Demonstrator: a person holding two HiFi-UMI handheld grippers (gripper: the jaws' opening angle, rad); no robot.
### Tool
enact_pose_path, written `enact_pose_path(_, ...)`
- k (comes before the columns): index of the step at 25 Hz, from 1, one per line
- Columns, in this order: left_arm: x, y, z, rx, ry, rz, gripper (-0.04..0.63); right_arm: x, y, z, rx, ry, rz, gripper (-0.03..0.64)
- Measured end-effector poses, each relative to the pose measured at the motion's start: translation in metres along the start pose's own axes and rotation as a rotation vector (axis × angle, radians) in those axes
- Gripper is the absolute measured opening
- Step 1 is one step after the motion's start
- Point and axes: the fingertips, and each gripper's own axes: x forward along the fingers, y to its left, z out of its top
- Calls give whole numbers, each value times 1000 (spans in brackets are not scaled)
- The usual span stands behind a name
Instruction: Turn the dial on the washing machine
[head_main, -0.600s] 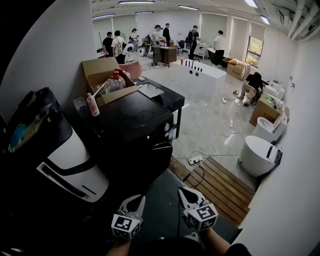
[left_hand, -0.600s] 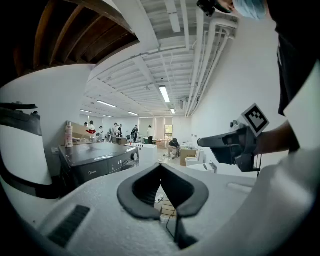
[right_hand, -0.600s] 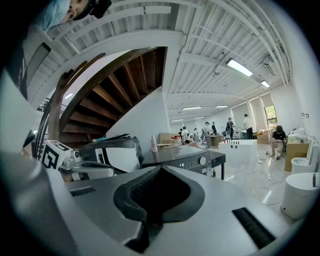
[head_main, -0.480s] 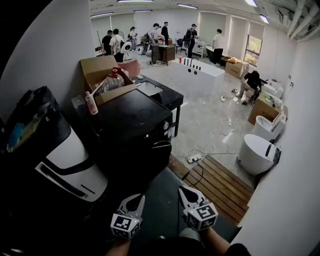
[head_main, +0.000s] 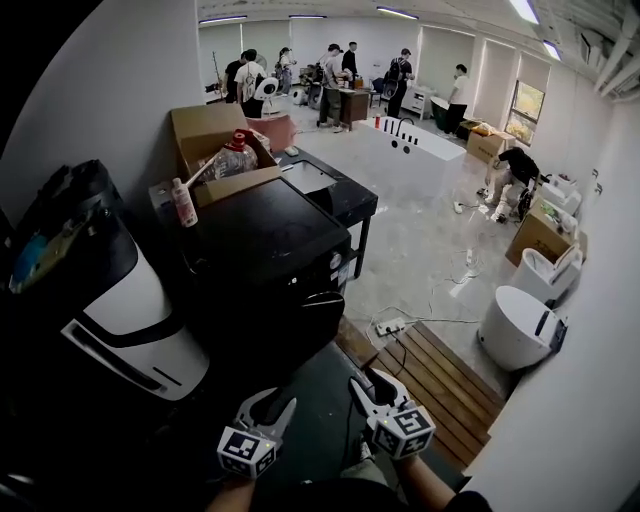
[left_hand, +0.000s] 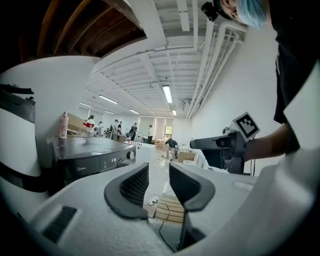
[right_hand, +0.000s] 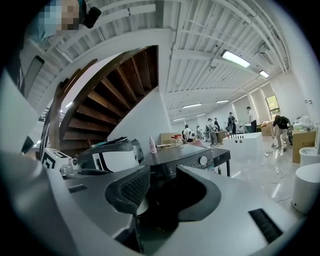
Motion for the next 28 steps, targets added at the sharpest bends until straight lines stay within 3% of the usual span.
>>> enact_pose_path(6,58,3,12,-25,2,59,148,28,-48,1,-26,67,118,177)
enact_pose_path(16,143,-12,20,-74,-3,186,153,49,-136,26,-45,122,211,184)
enact_pose_path(21,160,-16,18,-124,-20,273,153,54,-164,23,-45,142,278,184)
enact_pose_path(28,163,-10,7,-147,10,352,152,72,-186,17,-41,173,304,186)
